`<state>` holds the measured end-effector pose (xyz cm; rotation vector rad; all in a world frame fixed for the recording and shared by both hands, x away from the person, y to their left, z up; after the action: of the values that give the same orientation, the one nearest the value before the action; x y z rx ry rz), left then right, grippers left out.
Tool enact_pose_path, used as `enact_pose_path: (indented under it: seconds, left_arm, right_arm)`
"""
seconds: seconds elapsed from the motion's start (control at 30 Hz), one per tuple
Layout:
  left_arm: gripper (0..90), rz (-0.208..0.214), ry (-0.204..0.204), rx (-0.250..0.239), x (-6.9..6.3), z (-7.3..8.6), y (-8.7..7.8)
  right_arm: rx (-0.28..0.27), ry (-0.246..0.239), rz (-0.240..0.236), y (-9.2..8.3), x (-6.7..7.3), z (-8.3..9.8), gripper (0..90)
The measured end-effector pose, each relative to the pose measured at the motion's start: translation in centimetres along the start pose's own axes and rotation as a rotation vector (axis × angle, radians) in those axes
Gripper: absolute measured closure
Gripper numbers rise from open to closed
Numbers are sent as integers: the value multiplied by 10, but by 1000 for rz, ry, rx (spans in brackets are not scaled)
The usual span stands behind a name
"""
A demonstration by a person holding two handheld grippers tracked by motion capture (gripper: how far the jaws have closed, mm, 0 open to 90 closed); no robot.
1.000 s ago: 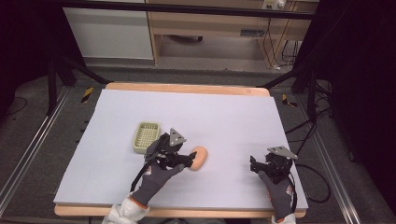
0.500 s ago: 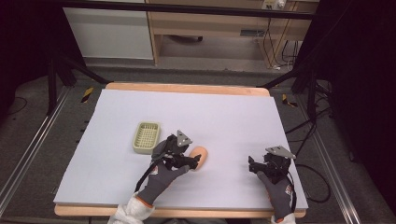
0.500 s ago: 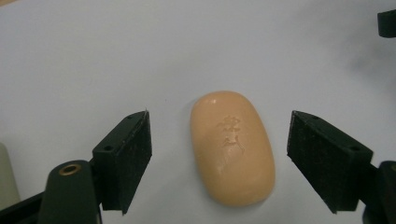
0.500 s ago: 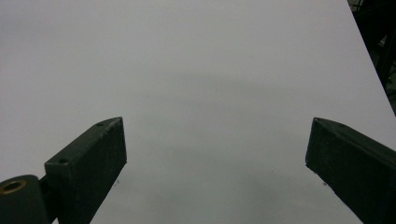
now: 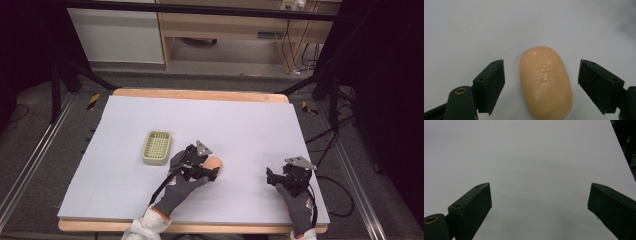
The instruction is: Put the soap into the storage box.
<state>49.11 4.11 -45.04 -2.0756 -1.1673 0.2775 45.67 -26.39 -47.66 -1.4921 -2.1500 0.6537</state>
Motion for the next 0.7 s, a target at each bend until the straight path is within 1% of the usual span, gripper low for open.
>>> enact_pose_path:
  seconds: [0.07, 0.13, 0.3, 0.37, 0.43, 0.5, 0.53, 0.7]
  left_arm:
    - [210, 0, -1, 1, -1, 0, 1]
    - [213, 2, -1, 8, -4, -1, 5]
    - [215, 4, 1, 29, -5, 0, 10]
    - [216, 3, -2, 30, -6, 0, 11]
    - [222, 6, 5, 39, -7, 1, 14]
    - [222, 5, 4, 46, -8, 1, 16]
    - [223, 8, -3, 47, -8, 1, 17]
    - [226, 13, 2, 63, -11, 3, 22]
  right_arm:
    - [-3, -6, 5, 0, 0, 0, 57]
    - [0, 3, 1, 0, 0, 0, 57]
    - [1, 5, -2, 0, 0, 0, 58]
    - [-1, 4, -2, 0, 0, 0, 58]
    - [0, 6, -5, 0, -1, 0, 58]
    - [3, 6, -5, 0, -1, 0, 58]
    - [2, 7, -6, 0, -1, 0, 58]
    - [4, 10, -8, 0, -1, 0, 58]
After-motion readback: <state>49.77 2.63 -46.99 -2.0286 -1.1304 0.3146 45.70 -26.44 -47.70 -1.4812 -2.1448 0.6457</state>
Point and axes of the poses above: each handheld gripper's, and its own axes: y roughly forward along the jaws, z roughly out of its underside, x roughly to its left, the point moved 1 cm from there along y, roughly forward along the jaws, and after that the axes turned 12 degrees about -z, right-handed, at the moved point
